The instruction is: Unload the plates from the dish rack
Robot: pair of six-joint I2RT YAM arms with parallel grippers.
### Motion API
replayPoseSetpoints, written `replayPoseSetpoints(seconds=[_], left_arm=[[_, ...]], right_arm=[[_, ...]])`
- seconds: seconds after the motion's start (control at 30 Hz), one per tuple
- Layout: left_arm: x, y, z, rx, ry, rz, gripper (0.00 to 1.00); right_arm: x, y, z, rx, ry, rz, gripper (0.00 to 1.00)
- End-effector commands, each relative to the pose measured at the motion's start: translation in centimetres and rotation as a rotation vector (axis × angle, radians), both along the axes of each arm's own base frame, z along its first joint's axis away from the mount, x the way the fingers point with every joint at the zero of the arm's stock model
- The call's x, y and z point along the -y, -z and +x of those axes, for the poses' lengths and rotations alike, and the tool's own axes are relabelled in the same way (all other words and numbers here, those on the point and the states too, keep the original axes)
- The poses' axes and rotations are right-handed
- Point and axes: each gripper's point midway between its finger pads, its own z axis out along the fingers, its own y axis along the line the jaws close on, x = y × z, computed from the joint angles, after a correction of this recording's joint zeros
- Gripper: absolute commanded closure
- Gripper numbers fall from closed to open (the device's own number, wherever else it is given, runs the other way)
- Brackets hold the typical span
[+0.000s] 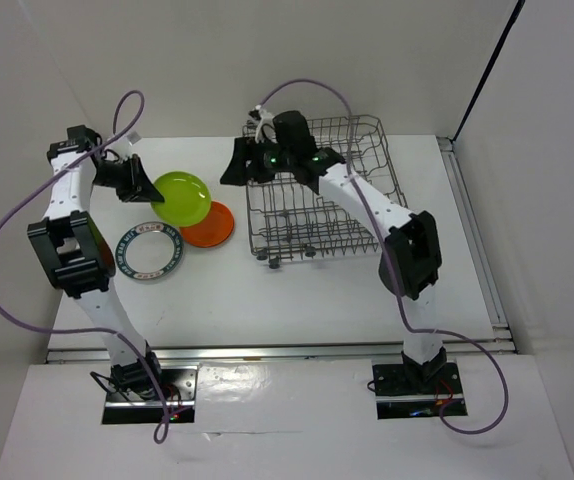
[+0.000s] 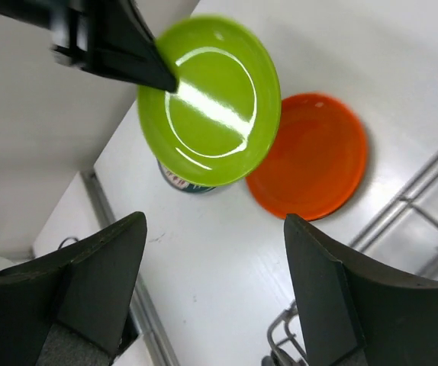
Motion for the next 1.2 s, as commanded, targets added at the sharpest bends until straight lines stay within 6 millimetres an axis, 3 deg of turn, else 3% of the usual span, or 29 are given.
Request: replayPoseSetpoints(seconds=[0.0, 0.33, 0.43, 0.47, 0.53, 0.73, 0.77, 0.8, 0.9, 1.03, 1.1, 1.17], left_arm=[[1.0, 1.0, 2.9, -0.01, 0.017, -0.033, 1.0], [3.9, 7.3, 4.5, -0.115, 0.085, 0.061, 1.0], [4.3, 7.3, 4.3, -0.111, 0.112, 0.068, 0.99], [4.1, 7.9, 4.0, -0.121, 0.117, 0.083, 0.95], [3.8, 9.1, 3.6, -0.141, 0.123, 0.139, 0.76], [3.3, 10.3, 4.0, -0.157, 0.131, 0.253, 0.56], [3.1, 10.3, 4.0, -0.16, 0.128, 0.265, 0.46], [3.1, 10.3, 4.0, -0.16, 0.128, 0.265, 0.42], [3.0, 10.1, 4.0, -0.155, 0.149, 0.333, 0.32], [3.4, 10.8, 3.7, -0.161, 0.208, 0.464, 0.3], [2.7, 9.8, 3.9, -0.134, 0.202, 0.541, 0.3], [2.4, 9.2, 4.2, -0.11, 0.19, 0.595, 0.23]], right_arm=[[3.6, -8.2, 0.9, 0.206, 0.129, 0.001, 0.2], [8.9, -13.0, -0.7, 0.305, 0.284, -0.053, 0.2], [9.8, -13.7, -1.3, 0.31, 0.31, -0.063, 0.2], [10.0, -13.1, -1.2, 0.298, 0.318, -0.079, 0.2], [10.4, -13.9, -1.7, 0.309, 0.32, -0.068, 0.2], [10.7, -14.7, -2.0, 0.319, 0.334, -0.052, 0.19], [10.8, -14.5, -2.1, 0.312, 0.333, -0.058, 0.19], [10.8, -14.5, -2.1, 0.312, 0.333, -0.058, 0.19], [11.1, -15.1, -2.6, 0.321, 0.334, -0.05, 0.19], [11.3, -14.9, -2.9, 0.317, 0.338, -0.042, 0.19], [11.6, -15.3, -3.3, 0.324, 0.339, -0.035, 0.19], [11.7, -15.9, -3.6, 0.325, 0.343, -0.022, 0.19]])
